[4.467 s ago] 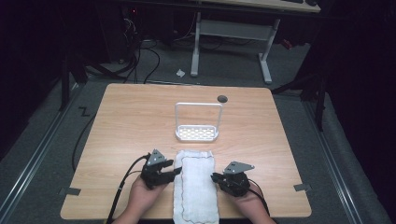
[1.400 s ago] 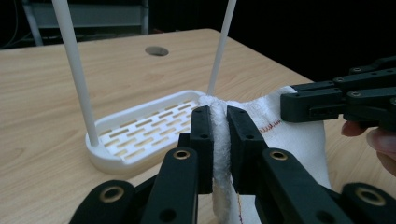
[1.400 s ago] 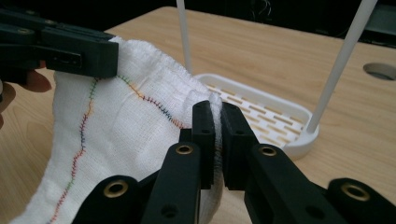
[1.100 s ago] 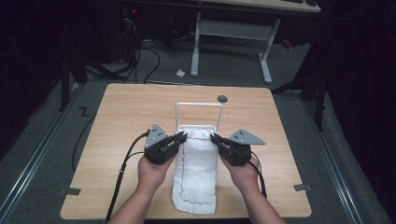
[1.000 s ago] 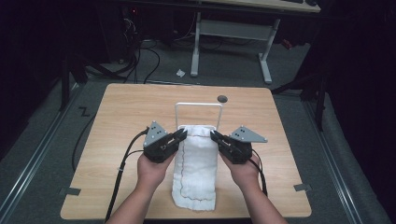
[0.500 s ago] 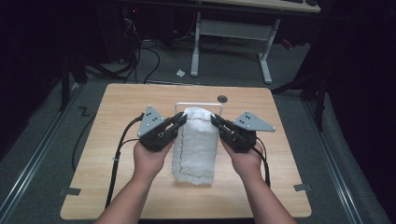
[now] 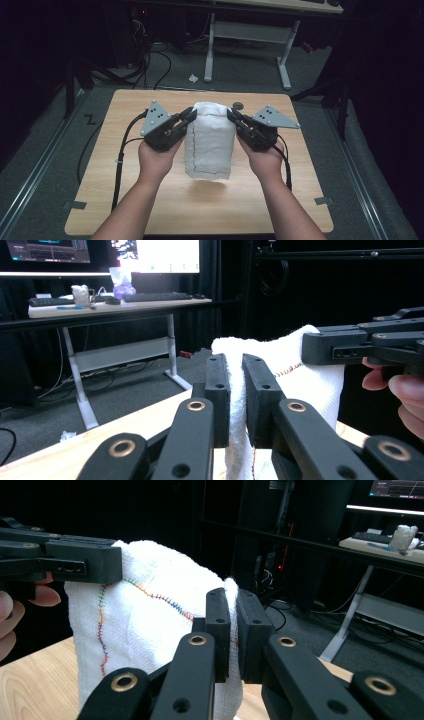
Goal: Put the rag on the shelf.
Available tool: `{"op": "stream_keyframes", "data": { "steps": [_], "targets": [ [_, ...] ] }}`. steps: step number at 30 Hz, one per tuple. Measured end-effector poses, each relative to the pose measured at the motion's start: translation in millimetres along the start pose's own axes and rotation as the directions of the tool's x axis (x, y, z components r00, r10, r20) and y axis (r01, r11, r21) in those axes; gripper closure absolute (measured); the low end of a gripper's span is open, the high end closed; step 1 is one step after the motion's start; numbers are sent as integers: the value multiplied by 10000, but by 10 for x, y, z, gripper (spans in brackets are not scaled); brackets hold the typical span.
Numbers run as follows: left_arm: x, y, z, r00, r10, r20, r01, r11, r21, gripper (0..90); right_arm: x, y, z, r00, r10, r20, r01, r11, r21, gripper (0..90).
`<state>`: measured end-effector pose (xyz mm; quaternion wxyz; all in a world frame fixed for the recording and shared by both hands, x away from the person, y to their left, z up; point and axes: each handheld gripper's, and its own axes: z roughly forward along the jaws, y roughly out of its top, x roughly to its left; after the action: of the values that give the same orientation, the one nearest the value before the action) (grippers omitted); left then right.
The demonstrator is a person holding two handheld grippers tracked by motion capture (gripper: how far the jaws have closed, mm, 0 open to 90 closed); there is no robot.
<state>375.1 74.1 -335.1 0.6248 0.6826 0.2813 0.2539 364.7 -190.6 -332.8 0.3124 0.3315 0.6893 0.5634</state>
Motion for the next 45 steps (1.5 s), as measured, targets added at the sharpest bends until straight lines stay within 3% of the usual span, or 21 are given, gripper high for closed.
{"op": "stream_keyframes", "data": {
  "steps": [5, 9, 14, 22, 28, 32, 34, 41, 44, 45],
  "targets": [
    [13, 135, 57, 9994, 349, -40, -349, 9994, -56, 823, -98, 92, 3, 9990, 435, -118, -437, 9989, -151, 860],
    [104, 259, 174, 9991, 431, -55, -431, 9990, -71, 823, -165, 206, 44, 9998, 174, 123, -172, 9997, -183, 860],
    [196, 367, 364, 9957, 903, -205, -900, 9958, 144, 823, -258, 345, 133, 9986, -44, 520, 57, 9997, -241, 860],
    [339, 448, 644, 9935, 1118, -213, -1110, 9931, 373, 823, -513, 425, 312, 9960, 593, 672, -585, 9982, -147, 860],
    [544, 377, 830, 9974, 708, -142, -701, 9964, 480, 822, -668, 397, 515, 9928, 1047, 577, -1058, 9943, 159, 860],
    [643, 322, 955, 9961, 824, -311, -797, 9937, 782, 823, -760, 396, 673, 9935, 955, 622, -978, 9946, 352, 859],
    [695, 312, 991, 9981, 552, -292, -527, 9956, 779, 822, -806, 404, 737, 9938, 967, 553, -990, 9943, 400, 859],
    [762, 394, 1020, 9962, 711, -513, -682, 9961, 557, 822, -892, 401, 838, 9886, 1488, 218, -1495, 9881, 358, 859],
    [785, 421, 1079, 9953, 781, -578, -737, 9945, 749, 822, -914, 393, 881, 9904, 1338, 337, -1348, 9904, 293, 859],
    [790, 419, 1106, 9965, 633, -551, -584, 9945, 873, 823, -942, 384, 906, 9899, 1379, 341, -1389, 9899, 286, 859]
  ]
}}
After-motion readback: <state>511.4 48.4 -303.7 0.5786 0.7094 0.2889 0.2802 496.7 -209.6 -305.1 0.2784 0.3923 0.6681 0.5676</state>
